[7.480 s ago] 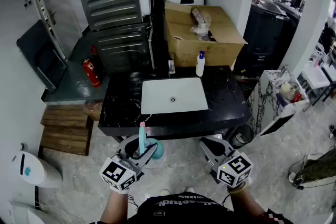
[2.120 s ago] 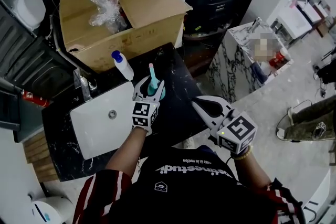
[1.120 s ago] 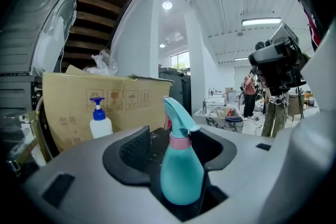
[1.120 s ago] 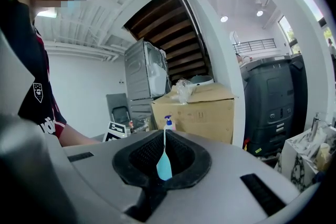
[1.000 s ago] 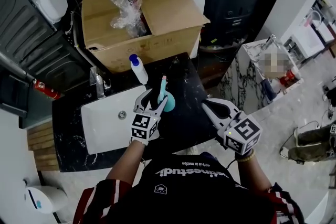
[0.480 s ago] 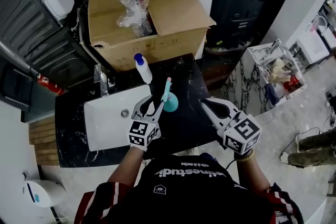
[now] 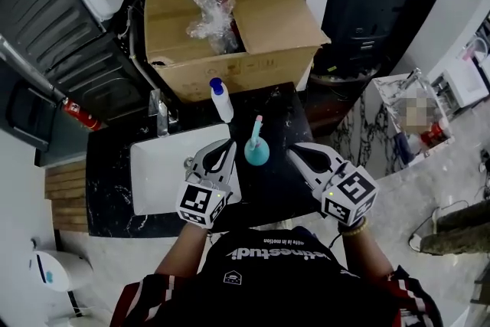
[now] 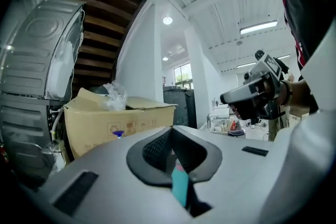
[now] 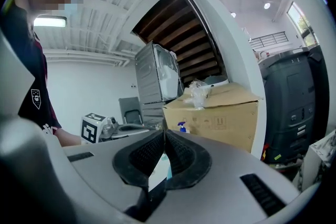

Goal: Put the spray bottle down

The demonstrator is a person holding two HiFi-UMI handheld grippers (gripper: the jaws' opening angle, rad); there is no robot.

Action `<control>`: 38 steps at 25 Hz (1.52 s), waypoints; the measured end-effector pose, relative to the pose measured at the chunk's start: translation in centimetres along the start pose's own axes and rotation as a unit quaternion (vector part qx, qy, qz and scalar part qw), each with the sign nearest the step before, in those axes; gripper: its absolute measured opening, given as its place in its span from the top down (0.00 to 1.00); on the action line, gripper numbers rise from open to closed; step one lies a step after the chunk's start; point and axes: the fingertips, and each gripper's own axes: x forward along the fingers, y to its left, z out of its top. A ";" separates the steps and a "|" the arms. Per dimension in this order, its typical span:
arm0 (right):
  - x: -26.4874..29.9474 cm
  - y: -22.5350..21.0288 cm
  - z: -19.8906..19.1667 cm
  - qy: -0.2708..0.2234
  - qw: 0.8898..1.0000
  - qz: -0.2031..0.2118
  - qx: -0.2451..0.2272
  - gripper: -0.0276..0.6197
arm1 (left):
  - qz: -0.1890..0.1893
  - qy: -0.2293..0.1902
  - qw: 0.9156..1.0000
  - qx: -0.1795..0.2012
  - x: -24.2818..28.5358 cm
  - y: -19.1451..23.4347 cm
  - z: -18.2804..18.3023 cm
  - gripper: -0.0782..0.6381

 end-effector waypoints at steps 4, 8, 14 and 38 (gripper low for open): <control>1.1 0.8 0.9 -0.005 1.000 0.015 -0.009 0.89 | -0.006 -0.021 1.000 -0.011 -0.5 0.0 2.5 0.87; 2.1 1.2 2.2 -0.019 0.999 0.018 -0.034 0.89 | -0.017 -0.030 0.999 -0.011 -0.8 -0.3 4.4 0.87; 2.6 2.2 4.2 -0.050 0.996 0.020 -0.069 0.90 | -0.033 -0.040 0.999 -0.001 -1.0 -1.3 5.8 0.87; 1.2 2.9 4.0 -0.061 0.995 0.026 -0.068 0.90 | -0.036 -0.041 0.998 -0.030 -0.7 -2.3 5.1 0.87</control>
